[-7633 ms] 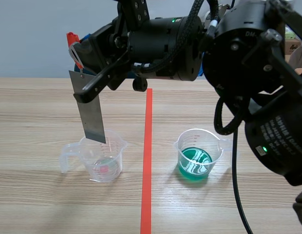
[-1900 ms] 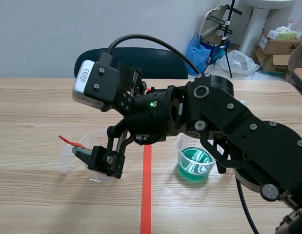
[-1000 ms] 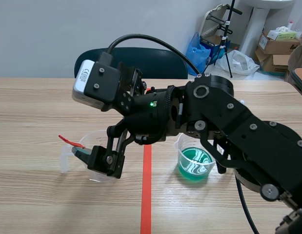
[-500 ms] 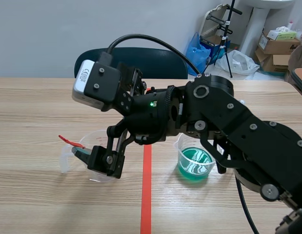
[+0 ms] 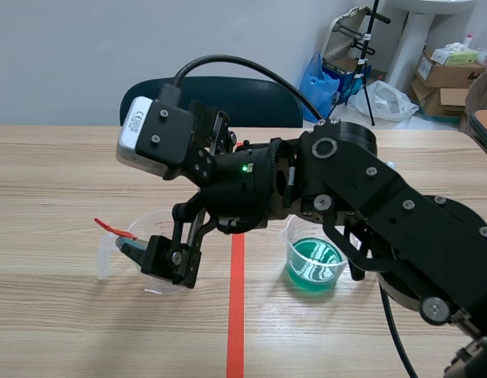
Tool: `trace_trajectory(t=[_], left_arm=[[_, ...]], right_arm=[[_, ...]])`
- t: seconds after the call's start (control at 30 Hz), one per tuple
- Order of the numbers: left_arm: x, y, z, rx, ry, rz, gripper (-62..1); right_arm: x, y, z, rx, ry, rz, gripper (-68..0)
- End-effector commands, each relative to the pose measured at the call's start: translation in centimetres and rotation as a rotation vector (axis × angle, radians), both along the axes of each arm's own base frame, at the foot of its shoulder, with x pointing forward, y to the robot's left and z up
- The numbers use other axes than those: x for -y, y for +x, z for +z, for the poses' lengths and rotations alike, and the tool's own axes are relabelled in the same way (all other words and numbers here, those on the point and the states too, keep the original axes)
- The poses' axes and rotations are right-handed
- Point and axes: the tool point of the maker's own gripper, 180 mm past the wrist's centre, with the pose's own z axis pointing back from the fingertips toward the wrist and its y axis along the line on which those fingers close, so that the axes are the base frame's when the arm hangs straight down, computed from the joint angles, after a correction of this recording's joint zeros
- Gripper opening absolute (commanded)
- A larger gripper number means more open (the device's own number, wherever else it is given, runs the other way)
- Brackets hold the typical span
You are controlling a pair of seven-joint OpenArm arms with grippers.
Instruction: Do the redox reaction experiment
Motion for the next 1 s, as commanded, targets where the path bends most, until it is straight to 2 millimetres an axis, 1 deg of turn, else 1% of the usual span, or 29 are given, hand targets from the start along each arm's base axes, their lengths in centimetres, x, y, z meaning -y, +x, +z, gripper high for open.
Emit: trace_trajectory(t=[0.0,0.8,0.9,0.97], left_arm=[[0.1,0.3,0.8,0.038,-0.018,-0.005,1.4],[0.1,0.3,0.8,0.038,-0.018,-0.005,1.4],[0.1,0.3,0.8,0.038,-0.018,-0.005,1.4],[0.1,0.3,0.8,0.038,-0.018,-0.005,1.4]], right_arm=[[-0.3,0.0,1.2,0.015,0.034,0.015,0.4],[-0.3,0.0,1.1,0.014,0.034,0.015,0.4],[-0.3,-0.5,0.6,-0.006,0.034,0.015,0.4],[-0.4,-1.3,-0.1,-0.027,0.030,0.021,0.4]])
